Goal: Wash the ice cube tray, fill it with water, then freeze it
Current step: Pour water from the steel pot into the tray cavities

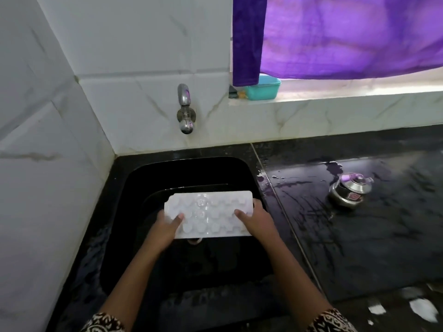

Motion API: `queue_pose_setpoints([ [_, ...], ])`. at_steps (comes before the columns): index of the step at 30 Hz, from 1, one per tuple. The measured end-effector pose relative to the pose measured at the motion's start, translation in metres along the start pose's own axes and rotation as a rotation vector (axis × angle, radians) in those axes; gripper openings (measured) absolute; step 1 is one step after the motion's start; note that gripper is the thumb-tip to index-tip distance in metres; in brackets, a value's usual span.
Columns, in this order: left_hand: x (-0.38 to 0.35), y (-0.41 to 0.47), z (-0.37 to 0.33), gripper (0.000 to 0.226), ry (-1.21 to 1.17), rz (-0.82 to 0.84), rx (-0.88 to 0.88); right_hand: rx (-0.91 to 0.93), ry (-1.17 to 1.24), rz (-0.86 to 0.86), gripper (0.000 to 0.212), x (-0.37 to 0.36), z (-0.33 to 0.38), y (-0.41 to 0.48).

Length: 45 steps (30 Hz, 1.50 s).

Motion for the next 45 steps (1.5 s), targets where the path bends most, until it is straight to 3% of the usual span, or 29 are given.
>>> queue_pose_setpoints([
  [2,-0.014,-0.020,-0.011,0.071,-0.128,0.000,-0.101,0.041,0.334,-0.069,0.050,0.018,0.002,-0.009],
  [5,-0.043,-0.047,-0.025,0.081,-0.258,0.009,-0.144,0.106,0.561,-0.163,0.049,0.048,-0.004,-0.022],
  [8,-0.078,-0.068,-0.037,0.051,-0.526,0.101,-0.106,0.019,1.039,-0.299,0.032,0.082,-0.024,-0.027],
  [10,-0.109,-0.073,-0.042,0.032,-0.660,0.141,-0.089,-0.019,1.225,-0.394,0.021,0.109,-0.046,-0.031],
  [12,-0.138,-0.079,-0.048,0.037,-0.653,0.122,-0.128,-0.059,1.171,-0.441,0.007,0.133,-0.069,-0.033],
  [16,-0.209,-0.094,-0.049,0.067,-0.435,0.060,-0.204,-0.116,0.774,-0.440,0.030,0.174,-0.125,-0.034],
  [19,-0.256,-0.104,-0.041,0.096,-0.227,0.038,-0.264,-0.071,0.434,-0.324,0.047,0.198,-0.163,-0.041],
  [23,-0.286,-0.105,-0.033,0.118,0.068,-0.068,-0.353,-0.015,-0.334,-0.134,0.049,0.222,-0.205,-0.042],
  [25,-0.289,-0.104,-0.032,0.122,0.168,-0.114,-0.324,0.042,-0.460,-0.078,0.051,0.227,-0.214,-0.045],
  [31,-0.292,-0.107,-0.034,0.131,0.300,-0.139,-0.251,0.144,-0.438,-0.099,0.047,0.238,-0.226,-0.040],
  [37,-0.293,-0.109,-0.037,0.128,0.327,-0.169,-0.262,0.172,0.017,-0.409,0.045,0.286,-0.232,0.016],
  [41,-0.294,-0.109,-0.039,0.129,0.366,-0.186,-0.250,0.133,0.264,-0.348,0.041,0.305,-0.230,0.065],
  [45,-0.294,-0.107,-0.038,0.129,0.378,-0.186,-0.242,0.128,0.405,-0.191,0.015,0.301,-0.235,0.087],
])
Point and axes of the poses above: each hand's wrist, its own y-axis towards the middle knuckle, its own x-axis out of the back of the hand, z = x × y, the point moved 1 cm from there along y, towards the middle knuckle, and after that the axes turned 13 degrees about x, right-handed, at the moved point
